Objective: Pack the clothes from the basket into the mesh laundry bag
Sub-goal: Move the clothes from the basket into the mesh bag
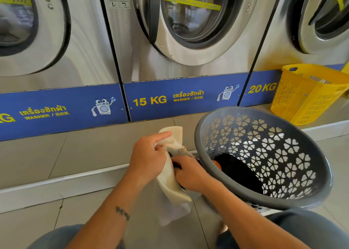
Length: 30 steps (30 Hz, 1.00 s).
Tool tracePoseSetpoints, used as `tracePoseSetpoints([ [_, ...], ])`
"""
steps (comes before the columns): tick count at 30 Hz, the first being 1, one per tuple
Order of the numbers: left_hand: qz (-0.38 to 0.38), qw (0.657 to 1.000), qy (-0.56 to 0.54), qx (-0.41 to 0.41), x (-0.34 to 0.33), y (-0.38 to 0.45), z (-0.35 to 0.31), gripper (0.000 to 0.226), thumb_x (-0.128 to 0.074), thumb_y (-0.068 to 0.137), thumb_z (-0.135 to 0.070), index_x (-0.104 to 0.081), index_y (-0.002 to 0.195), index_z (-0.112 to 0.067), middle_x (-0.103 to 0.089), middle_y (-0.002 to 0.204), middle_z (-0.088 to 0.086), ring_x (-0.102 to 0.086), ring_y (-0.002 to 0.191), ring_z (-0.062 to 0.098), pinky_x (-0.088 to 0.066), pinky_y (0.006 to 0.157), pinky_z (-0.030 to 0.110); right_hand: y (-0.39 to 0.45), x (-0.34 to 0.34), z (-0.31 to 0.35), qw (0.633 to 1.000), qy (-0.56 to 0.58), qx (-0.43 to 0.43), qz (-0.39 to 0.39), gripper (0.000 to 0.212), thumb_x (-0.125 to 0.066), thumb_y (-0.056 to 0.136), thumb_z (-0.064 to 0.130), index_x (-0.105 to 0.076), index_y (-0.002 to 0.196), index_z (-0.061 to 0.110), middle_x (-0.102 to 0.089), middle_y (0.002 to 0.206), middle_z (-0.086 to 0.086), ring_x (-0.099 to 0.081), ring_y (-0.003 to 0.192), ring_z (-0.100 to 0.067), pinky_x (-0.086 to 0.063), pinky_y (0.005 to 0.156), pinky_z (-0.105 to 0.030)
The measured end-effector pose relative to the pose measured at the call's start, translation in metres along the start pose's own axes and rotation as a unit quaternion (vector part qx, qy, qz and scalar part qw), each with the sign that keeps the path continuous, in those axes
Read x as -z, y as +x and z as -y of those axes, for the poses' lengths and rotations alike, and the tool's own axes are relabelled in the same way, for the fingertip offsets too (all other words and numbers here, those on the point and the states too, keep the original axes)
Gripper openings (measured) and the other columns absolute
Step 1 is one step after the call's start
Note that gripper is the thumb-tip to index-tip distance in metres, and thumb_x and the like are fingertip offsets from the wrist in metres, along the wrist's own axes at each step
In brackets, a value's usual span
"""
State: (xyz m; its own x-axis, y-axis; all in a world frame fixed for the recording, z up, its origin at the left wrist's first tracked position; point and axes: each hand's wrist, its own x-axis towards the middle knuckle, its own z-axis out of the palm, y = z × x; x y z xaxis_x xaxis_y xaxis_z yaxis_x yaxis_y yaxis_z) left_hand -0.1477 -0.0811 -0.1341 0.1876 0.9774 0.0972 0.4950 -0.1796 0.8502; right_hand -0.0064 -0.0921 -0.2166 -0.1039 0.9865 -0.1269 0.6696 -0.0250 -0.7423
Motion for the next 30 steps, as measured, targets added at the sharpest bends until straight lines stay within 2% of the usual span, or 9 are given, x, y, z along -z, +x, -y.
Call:
tracePoseSetpoints([
  [2,-0.015,1.000,-0.003,0.010,0.001,0.003,-0.002,0.053,-0.043,0.088,0.004,-0.068,0.121,-0.030,-0.062,0.133,0.001,-0.059,0.108,0.042,-0.052,0.085,0.044,-0.002,0.002,-0.003,0.997,-0.033,0.032,-0.068,0.032,-0.047,0.086,0.001,-0.072,0.100,0.014,-0.067,0.096,0.005,-0.060,0.087,-0.016,-0.048,0.073,-0.027],
  [4,-0.029,0.999,-0.005,0.013,0.001,0.005,-0.005,0.053,-0.043,0.088,0.003,-0.068,0.120,-0.030,-0.063,0.130,0.000,-0.057,0.108,0.046,-0.051,0.087,0.049,-0.003,0.001,-0.013,0.987,-0.086,0.067,-0.117,0.038,-0.047,0.080,0.004,-0.072,0.108,0.012,-0.065,0.112,-0.002,-0.058,0.103,-0.024,-0.052,0.082,-0.035],
  [9,-0.054,0.998,0.013,0.015,0.006,0.006,-0.010,0.052,-0.045,0.087,0.002,-0.069,0.119,-0.031,-0.065,0.127,0.001,-0.058,0.105,0.047,-0.053,0.083,0.050,-0.011,-0.010,-0.017,0.966,-0.246,0.054,-0.058,0.037,-0.057,0.089,0.033,-0.064,0.121,0.017,-0.051,0.133,-0.003,-0.044,0.126,-0.026,-0.054,0.088,-0.044],
  [13,-0.081,0.996,0.022,0.015,0.016,0.005,-0.008,0.051,-0.046,0.086,0.002,-0.069,0.119,-0.030,-0.064,0.129,0.002,-0.061,0.103,0.045,-0.054,0.082,0.050,-0.013,-0.009,-0.005,0.943,-0.265,0.144,-0.143,0.036,-0.051,0.080,0.034,-0.071,0.105,0.017,-0.061,0.109,-0.001,-0.054,0.098,-0.025,-0.056,0.066,-0.041],
  [15,-0.087,0.996,0.018,0.018,0.022,0.004,-0.008,0.052,-0.045,0.086,0.002,-0.069,0.119,-0.030,-0.064,0.130,0.002,-0.060,0.104,0.046,-0.054,0.082,0.050,-0.012,-0.009,-0.002,0.932,-0.282,0.133,-0.185,0.036,-0.049,0.078,0.026,-0.069,0.107,0.016,-0.060,0.107,-0.003,-0.052,0.095,-0.027,-0.055,0.068,-0.038],
  [19,-0.095,0.995,0.009,0.017,0.033,0.004,-0.007,0.052,-0.045,0.086,0.002,-0.069,0.119,-0.031,-0.062,0.130,0.000,-0.059,0.106,0.045,-0.054,0.083,0.049,-0.013,-0.008,-0.003,0.956,-0.280,0.013,-0.085,0.051,-0.055,0.085,0.022,-0.048,0.135,0.024,-0.053,0.125,-0.003,-0.051,0.113,-0.029,-0.052,0.079,-0.039],
  [23,-0.090,0.996,0.004,0.000,0.033,-0.003,-0.007,0.051,-0.047,0.085,0.001,-0.069,0.118,-0.030,-0.064,0.129,0.000,-0.062,0.104,0.035,-0.054,0.087,0.049,-0.013,-0.012,0.004,0.958,-0.263,0.026,-0.115,0.031,-0.052,0.088,0.016,-0.061,0.118,0.019,-0.064,0.112,-0.003,-0.064,0.096,-0.031,-0.044,0.066,-0.034],
  [28,-0.082,0.997,0.001,0.004,0.029,-0.002,-0.006,0.050,-0.048,0.082,0.000,-0.070,0.117,-0.029,-0.065,0.128,-0.001,-0.064,0.099,0.038,-0.054,0.081,0.042,-0.010,-0.018,0.023,0.972,-0.160,0.048,-0.164,0.031,-0.049,0.084,0.007,-0.069,0.108,0.014,-0.065,0.103,-0.005,-0.063,0.085,-0.031,-0.054,0.072,-0.043],
  [30,-0.084,0.996,-0.004,0.006,0.029,-0.001,-0.006,0.052,-0.046,0.083,0.002,-0.070,0.117,-0.028,-0.064,0.128,0.000,-0.064,0.101,0.033,-0.053,0.083,0.041,-0.009,-0.019,0.027,0.985,-0.078,0.043,-0.145,0.035,-0.048,0.084,0.009,-0.072,0.107,0.018,-0.070,0.100,0.000,-0.064,0.086,-0.024,-0.055,0.074,-0.036],
])
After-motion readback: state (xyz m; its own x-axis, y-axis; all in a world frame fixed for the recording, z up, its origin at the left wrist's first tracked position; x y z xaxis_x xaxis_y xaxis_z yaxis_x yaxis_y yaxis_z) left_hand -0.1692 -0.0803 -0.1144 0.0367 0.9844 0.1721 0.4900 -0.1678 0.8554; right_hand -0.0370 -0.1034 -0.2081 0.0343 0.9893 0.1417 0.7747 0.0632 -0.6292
